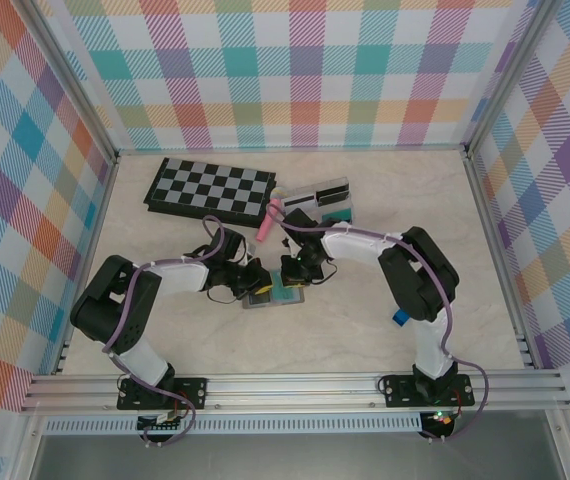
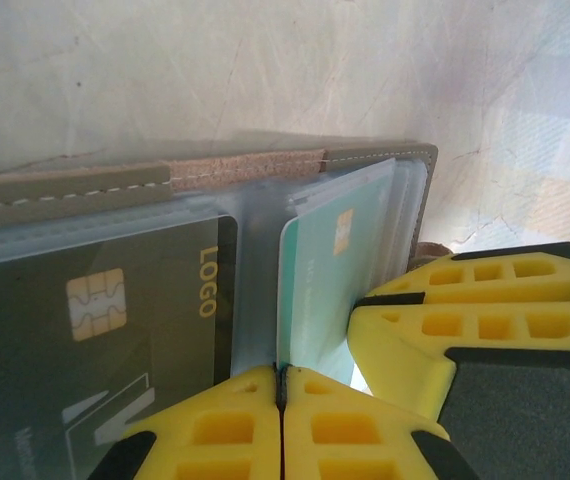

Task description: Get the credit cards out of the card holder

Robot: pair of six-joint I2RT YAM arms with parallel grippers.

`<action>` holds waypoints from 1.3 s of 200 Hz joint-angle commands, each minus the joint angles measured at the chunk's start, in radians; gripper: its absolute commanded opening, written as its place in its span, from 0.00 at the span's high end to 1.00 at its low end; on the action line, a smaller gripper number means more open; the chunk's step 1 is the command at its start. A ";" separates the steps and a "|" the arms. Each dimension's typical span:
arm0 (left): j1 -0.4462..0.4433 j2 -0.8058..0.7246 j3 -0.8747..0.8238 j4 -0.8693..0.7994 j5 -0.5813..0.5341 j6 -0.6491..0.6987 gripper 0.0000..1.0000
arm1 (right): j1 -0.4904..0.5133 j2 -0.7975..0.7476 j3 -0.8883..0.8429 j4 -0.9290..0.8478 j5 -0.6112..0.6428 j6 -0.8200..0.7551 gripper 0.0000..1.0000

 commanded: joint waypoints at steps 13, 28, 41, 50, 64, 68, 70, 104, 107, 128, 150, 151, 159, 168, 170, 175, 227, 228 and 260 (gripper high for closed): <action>0.028 -0.032 -0.023 -0.015 0.043 0.069 0.94 | -0.006 0.066 0.007 -0.073 0.079 0.017 0.86; 0.043 -0.045 -0.033 -0.017 0.053 0.082 0.95 | -0.011 0.065 0.001 -0.072 0.079 0.025 0.86; 0.051 -0.059 -0.040 -0.018 0.057 0.091 0.96 | -0.015 0.061 -0.004 -0.068 0.078 0.030 0.86; 0.056 -0.068 -0.045 -0.014 0.061 0.093 0.96 | -0.017 0.057 -0.008 -0.065 0.075 0.034 0.86; 0.062 -0.082 -0.050 -0.015 0.061 0.101 0.98 | -0.022 0.050 -0.015 -0.055 0.067 0.040 0.86; 0.064 -0.086 -0.051 -0.018 0.058 0.104 0.99 | -0.022 0.048 -0.017 -0.052 0.063 0.042 0.86; 0.064 -0.087 -0.052 -0.019 0.057 0.105 0.99 | -0.023 0.045 -0.018 -0.050 0.062 0.042 0.86; 0.075 -0.103 -0.053 -0.050 0.042 0.123 1.00 | -0.031 0.021 -0.036 -0.026 0.042 0.056 0.86; 0.076 -0.105 -0.053 -0.052 0.041 0.123 1.00 | -0.033 0.019 -0.037 -0.027 0.043 0.056 0.86; 0.083 -0.123 -0.053 -0.089 0.026 0.135 1.00 | -0.036 0.016 -0.039 -0.024 0.040 0.059 0.86; 0.094 -0.161 -0.043 -0.158 0.003 0.155 1.00 | -0.040 0.009 -0.044 -0.007 0.019 0.061 0.85; 0.093 -0.165 -0.043 -0.161 0.002 0.156 1.00 | -0.041 0.009 -0.045 -0.005 0.018 0.062 0.85; 0.097 -0.184 -0.039 -0.185 -0.002 0.159 1.00 | -0.042 -0.002 -0.056 0.012 0.006 0.065 0.84; 0.099 -0.210 -0.034 -0.218 -0.011 0.167 1.00 | -0.045 -0.017 -0.070 0.035 -0.012 0.067 0.84; 0.099 -0.214 -0.033 -0.225 -0.014 0.169 1.00 | -0.046 -0.021 -0.072 0.041 -0.015 0.067 0.84; 0.099 -0.229 -0.030 -0.239 -0.020 0.176 1.00 | -0.048 -0.031 -0.077 0.054 -0.027 0.066 0.83; 0.117 -0.352 0.006 -0.377 -0.062 0.212 1.00 | -0.095 -0.180 -0.148 0.225 -0.182 0.070 0.61; 0.116 -0.354 0.007 -0.379 -0.062 0.212 1.00 | -0.097 -0.183 -0.150 0.229 -0.186 0.072 0.60; 0.119 -0.427 0.026 -0.345 -0.034 0.169 1.00 | -0.155 -0.242 -0.194 0.334 -0.335 0.089 0.47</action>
